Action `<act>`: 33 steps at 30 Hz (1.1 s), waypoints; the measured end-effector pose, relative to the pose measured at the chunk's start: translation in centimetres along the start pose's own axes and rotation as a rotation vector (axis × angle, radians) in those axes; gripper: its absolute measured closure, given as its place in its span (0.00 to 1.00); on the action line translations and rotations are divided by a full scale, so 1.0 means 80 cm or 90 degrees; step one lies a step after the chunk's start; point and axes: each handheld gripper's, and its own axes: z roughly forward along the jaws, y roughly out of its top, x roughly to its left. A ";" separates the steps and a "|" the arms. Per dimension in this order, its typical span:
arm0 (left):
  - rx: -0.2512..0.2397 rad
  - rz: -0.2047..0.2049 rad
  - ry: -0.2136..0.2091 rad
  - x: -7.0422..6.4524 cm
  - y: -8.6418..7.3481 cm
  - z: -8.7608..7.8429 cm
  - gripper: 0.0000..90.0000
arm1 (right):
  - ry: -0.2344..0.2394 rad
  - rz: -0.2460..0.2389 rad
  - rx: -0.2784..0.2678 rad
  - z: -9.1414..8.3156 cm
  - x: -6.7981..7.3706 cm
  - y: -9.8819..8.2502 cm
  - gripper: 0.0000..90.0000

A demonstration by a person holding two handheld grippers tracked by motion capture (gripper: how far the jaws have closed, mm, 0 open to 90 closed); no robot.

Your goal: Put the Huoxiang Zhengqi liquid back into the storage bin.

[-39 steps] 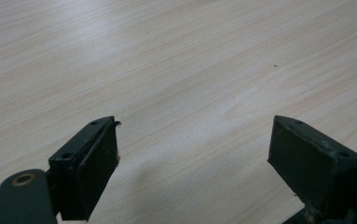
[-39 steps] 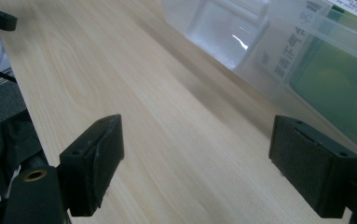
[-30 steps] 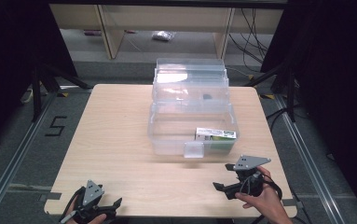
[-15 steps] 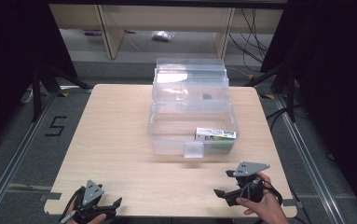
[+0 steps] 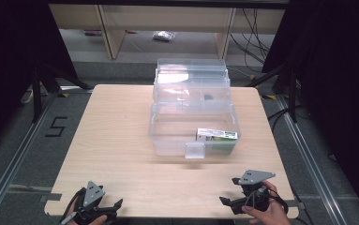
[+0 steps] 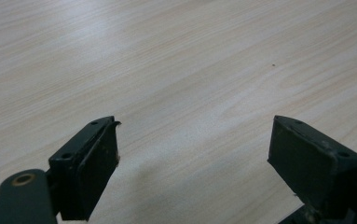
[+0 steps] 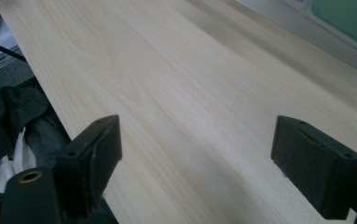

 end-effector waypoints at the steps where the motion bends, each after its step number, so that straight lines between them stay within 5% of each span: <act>1: 0.000 0.000 0.000 0.000 0.000 0.000 0.17 | 0.000 0.000 0.000 0.000 0.000 0.000 0.18; 10: 0.000 0.007 -0.005 -0.001 0.000 0.000 0.17 | -0.010 0.003 0.021 -0.002 0.001 -0.011 0.18; 11: 0.000 0.007 -0.005 -0.001 0.000 0.000 0.17 | -0.017 0.020 0.026 -0.003 0.004 -0.012 0.18; 15: 0.000 0.008 -0.005 -0.001 0.000 0.000 0.17 | -0.023 0.002 0.008 -0.002 0.004 -0.014 0.18; 16: 0.000 0.006 -0.004 -0.001 0.000 0.000 0.17 | -0.025 0.018 0.031 -0.006 0.007 -0.016 0.18; 19: 0.001 0.009 0.000 -0.001 0.000 -0.001 0.17 | -0.031 0.026 0.024 -0.006 0.010 -0.018 0.18; 20: 0.000 0.008 -0.006 -0.001 0.000 0.000 0.17 | -0.034 0.007 0.022 -0.006 0.007 -0.019 0.18; 23: 0.001 0.007 -0.005 -0.001 0.000 0.000 0.17 | -0.040 0.021 0.023 -0.008 0.010 -0.022 0.18; 33: 0.002 0.010 -0.006 -0.002 0.000 0.000 0.17 | -0.058 -0.006 0.035 -0.009 0.012 -0.028 0.18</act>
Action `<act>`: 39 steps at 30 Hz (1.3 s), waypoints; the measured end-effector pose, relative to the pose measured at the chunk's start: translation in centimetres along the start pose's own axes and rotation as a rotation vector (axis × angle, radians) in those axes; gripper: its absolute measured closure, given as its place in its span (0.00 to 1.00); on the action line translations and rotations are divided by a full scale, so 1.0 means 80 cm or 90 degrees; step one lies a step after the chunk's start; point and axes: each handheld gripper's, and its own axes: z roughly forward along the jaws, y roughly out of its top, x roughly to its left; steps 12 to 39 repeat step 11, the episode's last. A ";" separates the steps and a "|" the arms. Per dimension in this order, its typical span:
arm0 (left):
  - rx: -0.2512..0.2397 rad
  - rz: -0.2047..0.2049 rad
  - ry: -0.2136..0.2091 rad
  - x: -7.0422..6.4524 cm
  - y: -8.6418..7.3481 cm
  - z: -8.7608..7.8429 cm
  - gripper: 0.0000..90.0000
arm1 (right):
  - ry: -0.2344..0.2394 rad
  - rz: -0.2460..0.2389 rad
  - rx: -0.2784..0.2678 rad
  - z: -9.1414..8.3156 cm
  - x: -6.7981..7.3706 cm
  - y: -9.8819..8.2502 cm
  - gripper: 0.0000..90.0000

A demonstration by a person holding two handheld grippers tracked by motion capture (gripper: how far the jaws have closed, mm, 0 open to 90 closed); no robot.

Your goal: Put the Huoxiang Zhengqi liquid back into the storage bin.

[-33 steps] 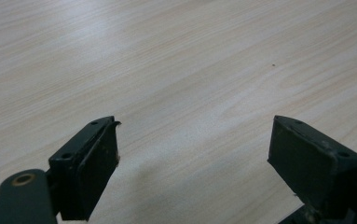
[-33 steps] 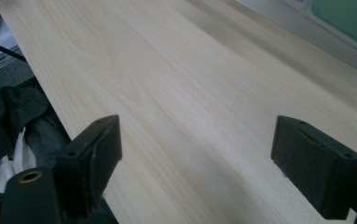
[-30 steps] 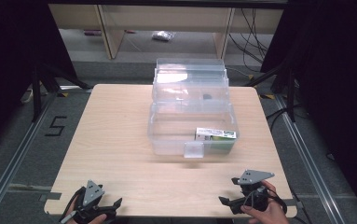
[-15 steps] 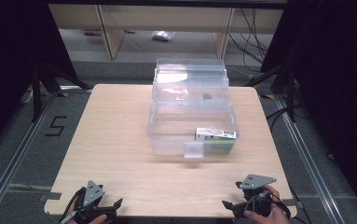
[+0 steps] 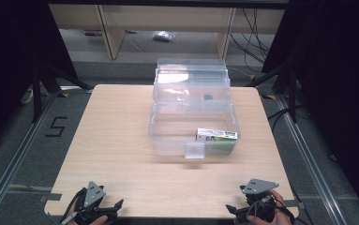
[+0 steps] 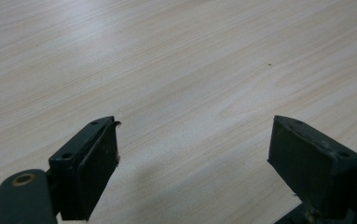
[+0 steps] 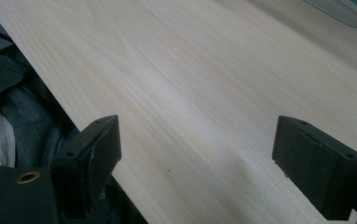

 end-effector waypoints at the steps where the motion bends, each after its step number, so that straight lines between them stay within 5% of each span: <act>1: 0.000 -0.001 0.001 0.000 0.000 0.000 0.17 | 0.001 -0.001 0.002 0.000 0.000 0.000 0.18; 39: 0.000 0.003 -0.003 0.000 0.000 0.001 0.17 | 0.003 -0.004 0.009 0.001 0.000 0.000 0.18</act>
